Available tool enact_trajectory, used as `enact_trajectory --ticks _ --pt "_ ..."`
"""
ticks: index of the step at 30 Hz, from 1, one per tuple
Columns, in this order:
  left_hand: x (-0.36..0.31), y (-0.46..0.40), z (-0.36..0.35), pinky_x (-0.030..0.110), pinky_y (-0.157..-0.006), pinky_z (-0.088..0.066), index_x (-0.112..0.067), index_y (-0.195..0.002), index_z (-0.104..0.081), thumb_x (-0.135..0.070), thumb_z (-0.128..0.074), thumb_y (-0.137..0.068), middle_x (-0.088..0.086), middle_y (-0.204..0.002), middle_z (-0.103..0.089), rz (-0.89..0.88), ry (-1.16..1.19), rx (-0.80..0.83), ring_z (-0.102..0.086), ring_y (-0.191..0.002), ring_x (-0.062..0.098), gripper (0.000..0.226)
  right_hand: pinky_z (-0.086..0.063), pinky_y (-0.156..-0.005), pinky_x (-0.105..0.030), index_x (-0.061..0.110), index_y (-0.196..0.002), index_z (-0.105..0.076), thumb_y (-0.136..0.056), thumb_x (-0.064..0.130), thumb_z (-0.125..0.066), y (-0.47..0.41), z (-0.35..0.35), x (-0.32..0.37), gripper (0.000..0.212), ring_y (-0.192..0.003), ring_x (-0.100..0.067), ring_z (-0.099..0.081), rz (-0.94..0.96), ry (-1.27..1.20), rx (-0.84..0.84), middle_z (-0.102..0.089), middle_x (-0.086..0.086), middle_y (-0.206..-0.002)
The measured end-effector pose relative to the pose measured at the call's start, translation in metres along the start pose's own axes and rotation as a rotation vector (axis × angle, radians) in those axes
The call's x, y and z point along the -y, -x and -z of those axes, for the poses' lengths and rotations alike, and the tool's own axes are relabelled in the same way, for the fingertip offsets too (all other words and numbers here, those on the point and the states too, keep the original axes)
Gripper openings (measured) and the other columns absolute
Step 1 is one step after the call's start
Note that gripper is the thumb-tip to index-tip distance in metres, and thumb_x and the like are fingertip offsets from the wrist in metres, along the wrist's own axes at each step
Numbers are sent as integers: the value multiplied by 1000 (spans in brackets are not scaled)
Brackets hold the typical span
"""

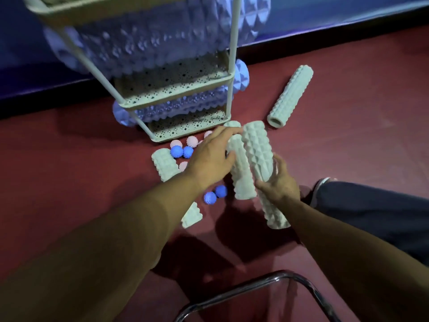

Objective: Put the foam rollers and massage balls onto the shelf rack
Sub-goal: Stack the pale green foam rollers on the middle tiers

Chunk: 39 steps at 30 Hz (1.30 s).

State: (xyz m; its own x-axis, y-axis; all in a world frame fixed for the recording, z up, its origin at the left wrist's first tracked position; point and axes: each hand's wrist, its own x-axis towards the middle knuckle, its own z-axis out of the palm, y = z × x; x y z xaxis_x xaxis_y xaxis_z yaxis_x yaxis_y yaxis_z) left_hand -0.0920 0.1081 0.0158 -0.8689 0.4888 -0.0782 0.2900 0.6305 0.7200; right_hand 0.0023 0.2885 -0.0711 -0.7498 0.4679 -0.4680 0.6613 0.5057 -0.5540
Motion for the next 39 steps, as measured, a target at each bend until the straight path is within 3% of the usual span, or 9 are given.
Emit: enact_trajectory --ticks 3,7,14,18,21,26,31,35,39 --pt "-22 7 44 30 -97 -44 -36 -135 -48 -10 -55 -85 -16 -138 -46 -60 -92 -37 -51 -120 13 56 -45 -97 -49 38 -144 -23 -72 39 -75 25 24 56 89 -87 -25 -63 126 -29 0 -56 17 -74" --pt "-39 14 111 43 -102 -43 -34 -141 -43 -15 -56 -84 -9 -145 -41 -139 -315 -116 -41 -129 22 62 -45 -94 -47 39 -143 -23 -69 43 -74 61 61 130 89 -99 -30 -64 375 14 -51 -66 5 -98" --pt "-55 33 241 48 -101 -45 -28 -141 -47 -21 -62 -80 3 -156 -31 -337 -742 -315 -34 -135 27 63 -40 -79 -42 40 -128 -36 -62 54 -66 93 139 256 73 -91 -30 -61 775 291 -303 -67 6 -98" --pt "-54 28 283 41 -104 -40 -31 -148 -32 -19 -60 -83 0 -162 -8 -134 -740 -405 -16 -145 25 71 -37 -87 -45 35 -132 -38 -64 61 -69 90 163 331 79 -104 -32 -59 892 571 -515 -66 -1 -116" --pt "-34 15 280 41 -109 -38 -28 -152 -18 -24 -58 -89 -5 -162 12 77 -691 -338 1 -148 22 74 -35 -91 -47 32 -132 -36 -66 59 -73 76 166 373 80 -111 -35 -56 928 667 -572 -62 -3 -126" --pt "-11 -19 270 55 -116 -23 -31 -152 -14 -37 -47 -96 -8 -162 5 44 -675 -303 5 -150 20 66 -33 -91 -48 29 -133 -36 -70 53 -76 44 154 416 78 -110 -38 -56 978 786 -633 -61 -7 -123" --pt "-7 -49 277 42 -122 -5 -24 -153 -13 -37 -45 -96 6 -162 -5 6 -733 -389 -1 -149 27 66 -33 -91 -48 28 -133 -37 -71 43 -76 13 145 440 75 -110 -37 -56 983 776 -679 -61 -7 -123" --pt "-10 -62 283 38 -120 -8 -21 -151 -16 -39 -46 -96 9 -155 -22 17 -728 -428 -18 -144 29 65 -34 -97 -51 28 -139 -36 -74 45 -77 -4 150 461 79 -113 -40 -56 920 737 -647 -60 -8 -125" --pt "-3 -62 270 37 -120 -9 -21 -152 -15 -45 -44 -96 5 -156 -23 1 -768 -420 -20 -144 25 68 -33 -103 -49 32 -142 -36 -75 35 -74 -13 148 477 78 -116 -36 -54 961 740 -619 -58 -6 -128"
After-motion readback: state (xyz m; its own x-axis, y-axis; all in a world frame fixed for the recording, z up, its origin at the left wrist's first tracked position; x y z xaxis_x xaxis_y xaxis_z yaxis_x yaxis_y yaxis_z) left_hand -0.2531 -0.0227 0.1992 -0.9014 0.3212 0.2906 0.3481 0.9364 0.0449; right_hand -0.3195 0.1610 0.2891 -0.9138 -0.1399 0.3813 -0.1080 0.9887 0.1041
